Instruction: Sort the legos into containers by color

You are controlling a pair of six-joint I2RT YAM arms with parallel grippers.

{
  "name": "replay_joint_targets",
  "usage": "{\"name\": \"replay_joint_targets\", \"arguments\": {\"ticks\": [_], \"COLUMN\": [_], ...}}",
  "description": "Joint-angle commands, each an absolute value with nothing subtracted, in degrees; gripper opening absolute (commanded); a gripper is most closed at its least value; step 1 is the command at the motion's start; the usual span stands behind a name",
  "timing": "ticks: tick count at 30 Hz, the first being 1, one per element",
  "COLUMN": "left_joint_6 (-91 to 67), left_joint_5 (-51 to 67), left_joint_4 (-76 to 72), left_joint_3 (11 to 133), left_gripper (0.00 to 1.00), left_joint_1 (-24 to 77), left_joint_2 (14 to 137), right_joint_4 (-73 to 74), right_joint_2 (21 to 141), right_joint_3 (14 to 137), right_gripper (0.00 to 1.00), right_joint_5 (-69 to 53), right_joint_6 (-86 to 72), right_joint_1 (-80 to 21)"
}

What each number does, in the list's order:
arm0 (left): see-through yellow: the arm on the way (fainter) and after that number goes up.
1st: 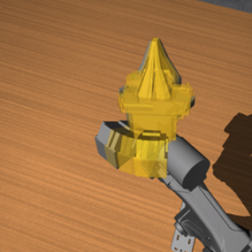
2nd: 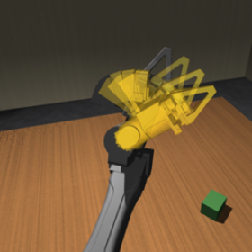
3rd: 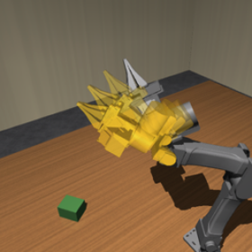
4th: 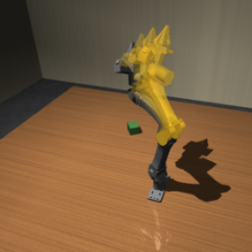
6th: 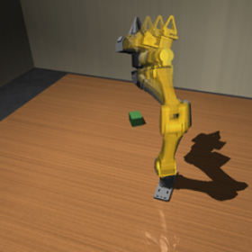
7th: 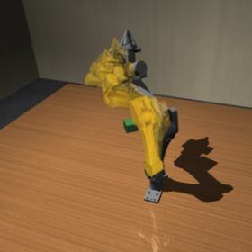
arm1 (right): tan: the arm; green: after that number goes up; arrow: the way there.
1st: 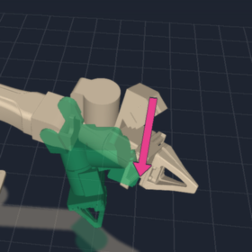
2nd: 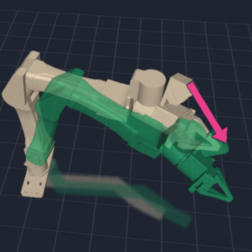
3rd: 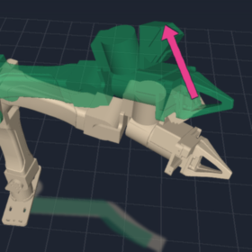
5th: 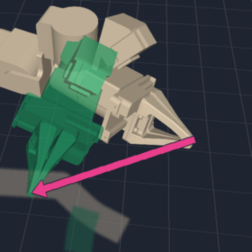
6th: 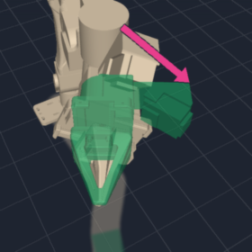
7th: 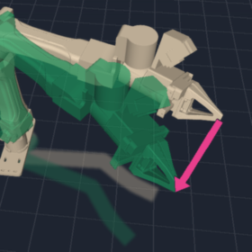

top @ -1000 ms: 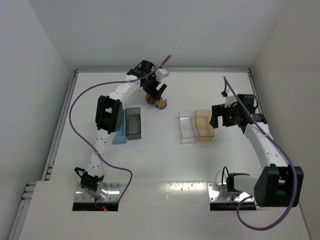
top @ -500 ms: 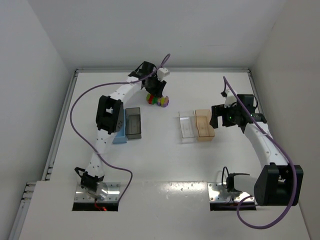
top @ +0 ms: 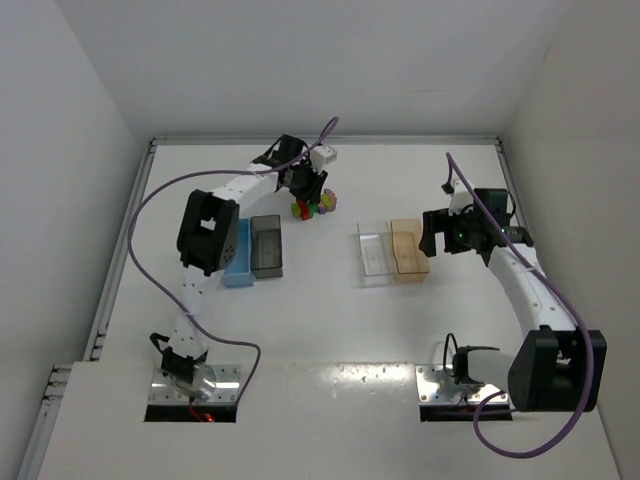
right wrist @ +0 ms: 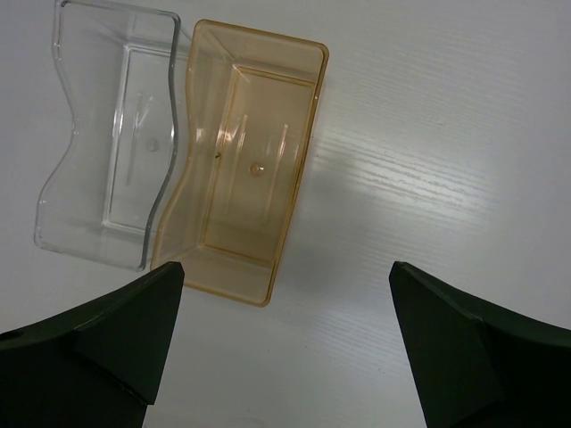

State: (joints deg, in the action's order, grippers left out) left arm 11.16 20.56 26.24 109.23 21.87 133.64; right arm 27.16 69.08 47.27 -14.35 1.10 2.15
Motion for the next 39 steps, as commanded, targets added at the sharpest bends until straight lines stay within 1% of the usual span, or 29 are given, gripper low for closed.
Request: {"name": "replay_joint_targets", "arguments": {"ticks": [1, 4, 5, 7, 9, 11, 14, 15, 18, 19, 21, 22, 23, 25, 29, 30, 31, 34, 36, 37, 39], "left_joint_6": [13.36, 13.89, 14.41, 14.41, 14.41, 14.41, 15.03, 15.03, 16.34, 16.35, 16.87, 16.87, 16.87, 16.87, 16.87, 16.87, 16.87, 18.36, 20.39, 22.22, 24.42], "left_joint_5": [17.14, 16.00, 16.00, 16.00, 16.00, 15.47, 14.85, 14.24, 14.24, 14.24, 14.24, 14.24, 14.76, 16.08, 16.00, 15.47, 15.47, 13.02, 12.39, 11.44, 10.90], "left_joint_4": [35.60, 35.60, 35.60, 35.60, 35.60, 35.60, 35.60, 35.60, 36.30, 36.82, 36.83, 36.83, 36.83, 36.83, 36.83, 37.44, 38.14, 38.75, 40.33, 41.82, 43.24], "left_joint_3": [101.09, 99.85, 99.84, 99.84, 99.14, 98.44, 98.44, 98.44, 98.96, 98.96, 98.96, 98.96, 98.96, 97.48, 92.38, 90.11, 89.04, 84.21, 82.97, 82.97, 82.45], "left_gripper": [0.40, 0.46, 0.53, 0.58, 0.68, 0.74, 0.74, 0.68, 0.57, 0.47, 0.35, 0.24, 0.21, 0.21, 0.33, 0.39, 0.55, 0.76, 0.80, 0.83, 0.84], "left_joint_1": [24.43, 26.10, 26.71, 27.41, 28.12, 29.53, 30.06, 30.06, 30.06, 30.06, 30.06, 30.06, 30.06, 30.06, 30.06, 30.06, 30.06, 29.54, 29.53, 29.01, 29.00], "left_joint_2": [135.71, 135.70, 135.70, 135.70, 135.70, 135.18, 135.18, 135.70, 136.23, 136.23, 136.23, 135.62, 135.09, 133.60, 127.28, 126.05, 123.16, 117.36, 115.58, 114.36, 113.82], "right_joint_4": [26.28, 26.28, 26.28, 26.28, 26.28, 26.28, 26.28, 26.28, 26.28, 26.28, 26.28, 26.28, 26.80, 26.81, 28.65, 29.26, 29.88, 30.50, 30.50, 30.50, 30.50], "right_joint_2": [67.94, 67.41, 67.41, 67.41, 66.88, 66.36, 66.36, 66.36, 66.36, 65.84, 65.83, 65.83, 65.83, 65.83, 65.22, 65.21, 65.21, 65.21, 64.51, 63.90, 63.90], "right_joint_3": [47.72, 47.72, 47.72, 47.72, 47.20, 47.20, 47.20, 47.20, 47.20, 47.20, 47.20, 47.20, 47.20, 47.20, 47.72, 47.72, 47.72, 48.25, 47.72, 47.20, 46.59], "right_gripper": [0.99, 0.99, 0.99, 0.99, 0.99, 0.99, 0.99, 0.99, 0.99, 0.99, 0.99, 0.99, 0.99, 0.99, 0.99, 0.99, 0.99, 0.99, 0.99, 0.99, 0.99], "right_joint_5": [-15.91, -15.91, -15.91, -15.39, -15.38, -14.86, -14.85, -14.85, -14.85, -14.85, -14.85, -14.85, -14.85, -16.52, -21.87, -22.49, -23.28, -25.48, -26.28, -27.15, -27.77], "right_joint_6": [1.49, 1.49, 1.49, 1.49, 1.49, 1.49, 2.02, 2.02, 2.02, 2.02, 2.02, 2.02, 2.02, 2.02, 3.52, 3.52, 3.52, 4.31, 4.31, 4.83, 4.83], "right_joint_1": [2.37, 2.37, 2.37, 2.37, 2.37, 2.37, 2.37, 2.37, 2.37, 2.37, 2.37, 2.37, 2.37, 2.37, 1.85, 1.32, 1.32, 1.32, 1.32, 1.32, 1.32]}}
